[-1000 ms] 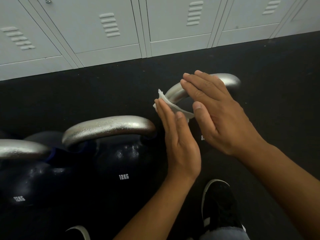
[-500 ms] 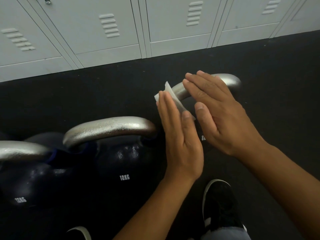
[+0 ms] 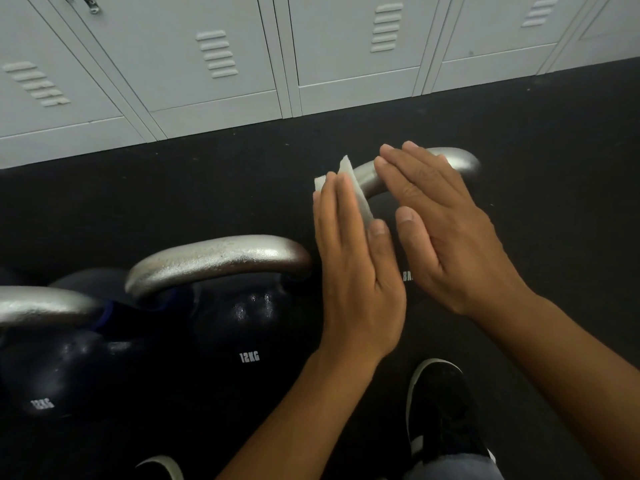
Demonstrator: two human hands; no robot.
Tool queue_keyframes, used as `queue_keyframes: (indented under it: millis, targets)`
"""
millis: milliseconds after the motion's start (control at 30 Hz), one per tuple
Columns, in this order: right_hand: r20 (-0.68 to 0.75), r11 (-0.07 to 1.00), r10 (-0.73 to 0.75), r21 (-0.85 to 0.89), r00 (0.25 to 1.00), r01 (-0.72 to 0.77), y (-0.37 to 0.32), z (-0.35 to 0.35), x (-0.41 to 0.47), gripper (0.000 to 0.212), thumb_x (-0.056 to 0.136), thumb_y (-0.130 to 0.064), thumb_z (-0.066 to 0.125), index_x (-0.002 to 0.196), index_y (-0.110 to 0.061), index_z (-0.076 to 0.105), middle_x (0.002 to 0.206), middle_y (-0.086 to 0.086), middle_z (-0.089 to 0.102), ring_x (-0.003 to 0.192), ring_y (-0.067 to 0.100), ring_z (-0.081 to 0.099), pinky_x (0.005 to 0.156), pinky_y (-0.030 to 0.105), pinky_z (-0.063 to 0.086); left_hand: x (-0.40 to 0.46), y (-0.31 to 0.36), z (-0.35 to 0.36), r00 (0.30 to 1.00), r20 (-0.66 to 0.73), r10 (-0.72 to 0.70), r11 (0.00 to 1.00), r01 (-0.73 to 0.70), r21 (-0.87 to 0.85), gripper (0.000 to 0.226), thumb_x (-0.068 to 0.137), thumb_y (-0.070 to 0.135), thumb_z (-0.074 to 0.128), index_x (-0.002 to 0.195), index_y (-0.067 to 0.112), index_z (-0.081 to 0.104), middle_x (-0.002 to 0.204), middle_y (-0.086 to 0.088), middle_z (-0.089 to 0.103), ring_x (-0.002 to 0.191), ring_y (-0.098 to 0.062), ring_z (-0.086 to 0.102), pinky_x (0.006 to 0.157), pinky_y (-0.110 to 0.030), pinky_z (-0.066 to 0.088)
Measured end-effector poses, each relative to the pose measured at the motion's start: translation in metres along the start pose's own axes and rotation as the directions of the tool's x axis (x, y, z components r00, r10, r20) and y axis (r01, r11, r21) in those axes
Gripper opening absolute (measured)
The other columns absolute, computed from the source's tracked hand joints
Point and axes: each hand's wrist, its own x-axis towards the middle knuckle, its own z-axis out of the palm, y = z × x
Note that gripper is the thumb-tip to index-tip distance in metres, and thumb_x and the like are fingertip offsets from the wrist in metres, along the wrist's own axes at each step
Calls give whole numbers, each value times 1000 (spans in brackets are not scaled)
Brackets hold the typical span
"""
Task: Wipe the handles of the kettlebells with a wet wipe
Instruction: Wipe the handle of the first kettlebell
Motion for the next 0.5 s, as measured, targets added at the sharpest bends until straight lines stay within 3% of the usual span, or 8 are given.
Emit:
queue_keyframes:
  millis: [133, 333, 500]
  targets:
    - [-3, 1000, -7, -2, 1000, 7, 1, -1, 0, 52, 109, -22, 30, 154, -2, 45, 164, 10, 40, 157, 22, 26, 130, 28, 12, 6, -2, -1, 999, -5, 42, 998, -42, 38, 60, 108, 41, 21, 163, 20, 8, 172, 1, 5, 159, -7, -1, 129, -27, 10]
    - [16, 1000, 3, 10, 1000, -3, 3, -1, -1, 53, 109, -24, 29, 155, -3, 44, 164, 10, 39, 158, 22, 25, 131, 31, 12, 22, 3, -2, 998, -27, 56, 996, -54, 76, 59, 107, 39, 22, 162, 18, 24, 168, -2, 23, 157, -16, 16, 126, -45, 24]
    - [-1, 999, 31, 15, 1000, -31, 0, 1, -3, 53, 108, -24, 29, 155, -4, 44, 165, 8, 39, 158, 18, 23, 129, 26, 10, 1, -2, -5, 992, -28, 120, 985, -116, 124, 57, 110, 34, 27, 163, 15, 18, 171, -4, 13, 158, -9, 10, 127, -25, 17]
